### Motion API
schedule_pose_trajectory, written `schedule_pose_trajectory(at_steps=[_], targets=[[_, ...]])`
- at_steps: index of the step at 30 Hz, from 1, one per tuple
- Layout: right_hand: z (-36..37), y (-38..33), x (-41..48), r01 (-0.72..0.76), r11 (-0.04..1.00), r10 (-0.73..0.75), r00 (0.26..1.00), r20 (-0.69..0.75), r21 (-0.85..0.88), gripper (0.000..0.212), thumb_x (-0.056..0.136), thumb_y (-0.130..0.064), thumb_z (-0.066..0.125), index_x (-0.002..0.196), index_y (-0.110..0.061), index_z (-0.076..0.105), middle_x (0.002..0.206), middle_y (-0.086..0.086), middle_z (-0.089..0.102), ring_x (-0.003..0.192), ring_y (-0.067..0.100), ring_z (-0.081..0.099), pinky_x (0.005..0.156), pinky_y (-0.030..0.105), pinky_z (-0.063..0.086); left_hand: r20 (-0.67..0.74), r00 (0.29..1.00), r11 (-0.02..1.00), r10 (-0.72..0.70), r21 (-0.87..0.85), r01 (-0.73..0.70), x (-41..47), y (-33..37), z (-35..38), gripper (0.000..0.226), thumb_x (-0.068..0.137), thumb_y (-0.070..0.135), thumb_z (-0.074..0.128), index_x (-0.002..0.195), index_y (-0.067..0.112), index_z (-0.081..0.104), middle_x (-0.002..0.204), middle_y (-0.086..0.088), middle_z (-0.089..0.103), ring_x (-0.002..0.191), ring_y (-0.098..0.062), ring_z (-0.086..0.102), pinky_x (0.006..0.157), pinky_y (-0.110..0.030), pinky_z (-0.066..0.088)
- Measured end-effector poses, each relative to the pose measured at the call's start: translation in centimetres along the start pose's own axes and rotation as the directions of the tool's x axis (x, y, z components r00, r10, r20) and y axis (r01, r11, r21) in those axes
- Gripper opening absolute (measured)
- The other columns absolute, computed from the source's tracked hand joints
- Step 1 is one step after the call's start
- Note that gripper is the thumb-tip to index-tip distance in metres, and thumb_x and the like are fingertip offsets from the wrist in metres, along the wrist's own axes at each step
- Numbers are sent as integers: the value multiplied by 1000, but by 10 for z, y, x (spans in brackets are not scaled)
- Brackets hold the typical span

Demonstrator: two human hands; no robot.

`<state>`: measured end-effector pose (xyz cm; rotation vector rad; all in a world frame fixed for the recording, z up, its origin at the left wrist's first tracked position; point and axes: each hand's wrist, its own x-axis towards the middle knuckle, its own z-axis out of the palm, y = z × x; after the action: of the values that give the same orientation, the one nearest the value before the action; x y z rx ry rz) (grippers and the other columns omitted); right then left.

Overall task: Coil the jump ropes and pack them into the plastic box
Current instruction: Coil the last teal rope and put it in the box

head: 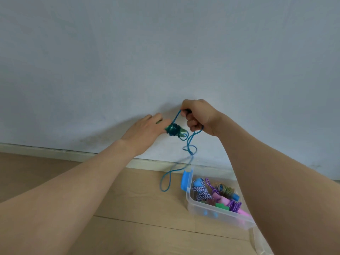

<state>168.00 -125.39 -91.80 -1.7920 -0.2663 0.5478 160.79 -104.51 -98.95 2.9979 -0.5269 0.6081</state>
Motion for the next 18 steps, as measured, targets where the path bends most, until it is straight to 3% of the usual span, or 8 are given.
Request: schedule_pose_trajectory(at_steps=[2,6,10,14,18], targets=[[-7,6,3,33,999,-34,999,-41,-6,21,92,-19,59,73,-9,59,57,-2,28,52,18,23,47,27,21,-77,996,999,33,-21,-35,0,-1,-8,21,106,32,54,126,26,52,102,1,43,82,-25,50,62,-41,46],[-13,19,4,73,986,-78,997,-26,-147,33,91,-41,77,92,-8,81,68,7,44,58,19,36,49,27,32,-228,967,993,111,-21,-119,1,7,-22,27,104,34,51,124,15,51,103,-6,52,71,-30,55,53,-37,40],[-14,25,-3,-19,992,30,995,93,-121,34,102,-43,65,94,-14,79,68,1,41,56,14,30,52,26,29,-274,957,990,95,-78,-121,3,14,-25,23,106,34,43,118,14,46,106,-8,54,67,-33,53,53,-36,36],[-16,27,-7,-92,988,117,969,216,-125,31,109,-17,46,107,-13,76,71,-2,41,58,12,29,54,23,28,-308,951,981,20,-179,-78,4,18,-27,23,106,36,36,118,17,40,107,-11,53,62,-35,49,51,-41,44],[-12,27,-2,-96,991,113,970,215,-89,32,110,-24,47,112,-14,77,71,-3,36,58,12,27,51,22,27,-336,938,968,-81,-249,-6,5,19,-27,22,105,37,34,119,20,37,111,-12,54,68,-41,55,55,-43,47]])
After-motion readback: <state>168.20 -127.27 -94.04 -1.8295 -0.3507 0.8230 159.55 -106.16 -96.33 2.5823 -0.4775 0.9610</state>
